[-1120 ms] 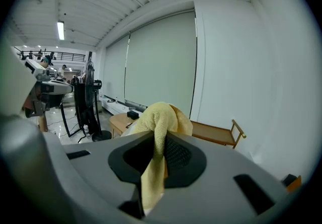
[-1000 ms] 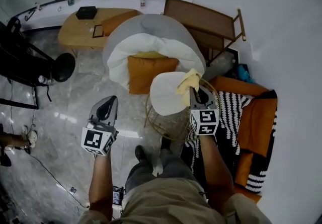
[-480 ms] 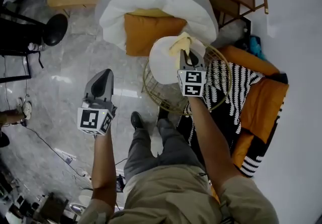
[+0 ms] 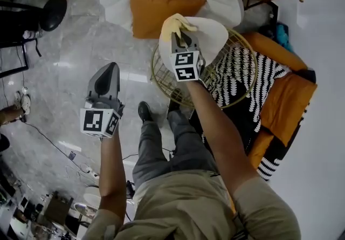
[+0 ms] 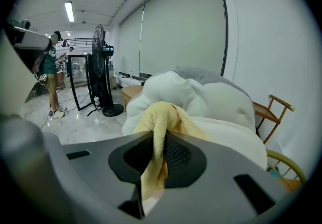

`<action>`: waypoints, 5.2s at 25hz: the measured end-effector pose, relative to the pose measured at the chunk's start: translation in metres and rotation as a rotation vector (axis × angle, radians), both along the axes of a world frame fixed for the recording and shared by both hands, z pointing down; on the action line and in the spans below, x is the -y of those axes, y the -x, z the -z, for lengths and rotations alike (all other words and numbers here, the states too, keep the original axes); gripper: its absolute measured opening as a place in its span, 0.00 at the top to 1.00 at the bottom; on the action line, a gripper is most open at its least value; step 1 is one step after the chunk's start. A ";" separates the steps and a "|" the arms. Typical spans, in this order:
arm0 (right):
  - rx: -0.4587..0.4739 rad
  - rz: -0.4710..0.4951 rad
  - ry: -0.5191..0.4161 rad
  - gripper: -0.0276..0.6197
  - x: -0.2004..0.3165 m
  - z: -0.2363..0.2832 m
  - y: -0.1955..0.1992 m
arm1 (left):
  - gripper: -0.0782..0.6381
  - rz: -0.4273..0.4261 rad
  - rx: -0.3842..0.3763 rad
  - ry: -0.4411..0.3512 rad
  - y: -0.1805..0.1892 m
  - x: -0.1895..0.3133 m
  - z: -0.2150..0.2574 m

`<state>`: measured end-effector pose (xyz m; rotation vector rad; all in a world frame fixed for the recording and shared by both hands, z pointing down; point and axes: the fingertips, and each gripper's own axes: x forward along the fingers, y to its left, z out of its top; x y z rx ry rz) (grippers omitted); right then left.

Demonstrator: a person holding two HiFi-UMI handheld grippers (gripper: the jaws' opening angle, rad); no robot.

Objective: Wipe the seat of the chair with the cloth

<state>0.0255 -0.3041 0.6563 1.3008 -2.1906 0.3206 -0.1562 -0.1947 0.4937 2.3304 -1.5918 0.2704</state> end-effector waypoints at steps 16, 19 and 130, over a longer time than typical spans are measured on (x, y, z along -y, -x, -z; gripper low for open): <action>-0.110 -0.440 0.006 0.88 -0.012 -0.013 -0.251 | 0.87 -0.062 -0.015 0.025 -0.036 0.011 -0.018; -0.108 -0.433 0.005 0.88 -0.017 -0.013 -0.254 | 0.87 -0.078 -0.014 0.021 -0.044 0.008 -0.019; -0.080 -0.383 0.275 0.88 -0.072 -0.139 -0.219 | 0.87 -0.036 -0.038 0.116 -0.037 -0.041 -0.065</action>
